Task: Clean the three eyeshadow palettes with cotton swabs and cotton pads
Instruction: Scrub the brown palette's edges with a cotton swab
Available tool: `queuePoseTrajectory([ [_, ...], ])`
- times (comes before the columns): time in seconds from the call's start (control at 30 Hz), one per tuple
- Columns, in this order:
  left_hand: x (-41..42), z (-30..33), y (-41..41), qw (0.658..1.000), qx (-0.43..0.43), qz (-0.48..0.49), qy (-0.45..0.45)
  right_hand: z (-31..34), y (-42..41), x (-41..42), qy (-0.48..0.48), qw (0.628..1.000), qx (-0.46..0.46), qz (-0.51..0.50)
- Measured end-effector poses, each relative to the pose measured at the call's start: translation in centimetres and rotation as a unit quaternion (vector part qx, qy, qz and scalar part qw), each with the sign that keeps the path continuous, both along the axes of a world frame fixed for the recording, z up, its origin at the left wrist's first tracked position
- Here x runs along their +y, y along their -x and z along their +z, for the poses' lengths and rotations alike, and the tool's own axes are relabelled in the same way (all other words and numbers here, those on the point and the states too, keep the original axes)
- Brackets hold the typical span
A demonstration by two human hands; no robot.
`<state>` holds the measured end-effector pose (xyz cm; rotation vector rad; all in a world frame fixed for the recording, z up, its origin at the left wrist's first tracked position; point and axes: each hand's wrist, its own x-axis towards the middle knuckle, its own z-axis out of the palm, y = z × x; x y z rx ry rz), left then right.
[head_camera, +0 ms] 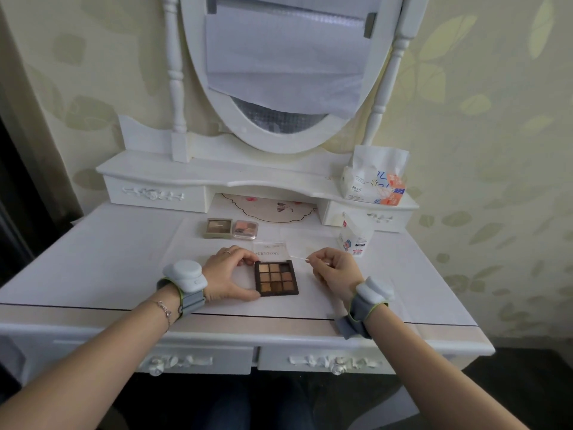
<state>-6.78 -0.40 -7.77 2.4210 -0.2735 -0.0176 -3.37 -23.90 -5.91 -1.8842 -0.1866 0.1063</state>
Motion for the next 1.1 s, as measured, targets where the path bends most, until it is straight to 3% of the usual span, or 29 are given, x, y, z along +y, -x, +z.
queuePoseTrajectory([
  [0.2, 0.1, 0.0, -0.1, 1.0, 0.0, 0.009, -0.001, 0.3, 0.2, 0.6, -0.052, 0.995, 0.08, -0.038],
  [0.73, -0.3, 0.2, -0.2, 0.997, -0.04, 0.038, -0.044, 0.7, -0.2, 1.7, -0.059, 0.991, 0.115, 0.017],
  [0.9, 0.1, 0.8, -0.4, 0.994, -0.019, 0.031, -0.107, 1.1, -0.4, 1.1, 0.041, 0.997, 0.029, 0.052],
  [1.0, 0.1, 1.1, -1.1, 0.991, -0.002, -0.018, -0.131, 1.0, -0.4, 0.8, 0.114, 0.99, -0.026, 0.078],
  [1.1, -0.1, 1.4, -2.1, 0.987, 0.017, -0.067, -0.147, 0.8, -0.6, 1.0, 0.125, 0.988, -0.039, 0.083],
])
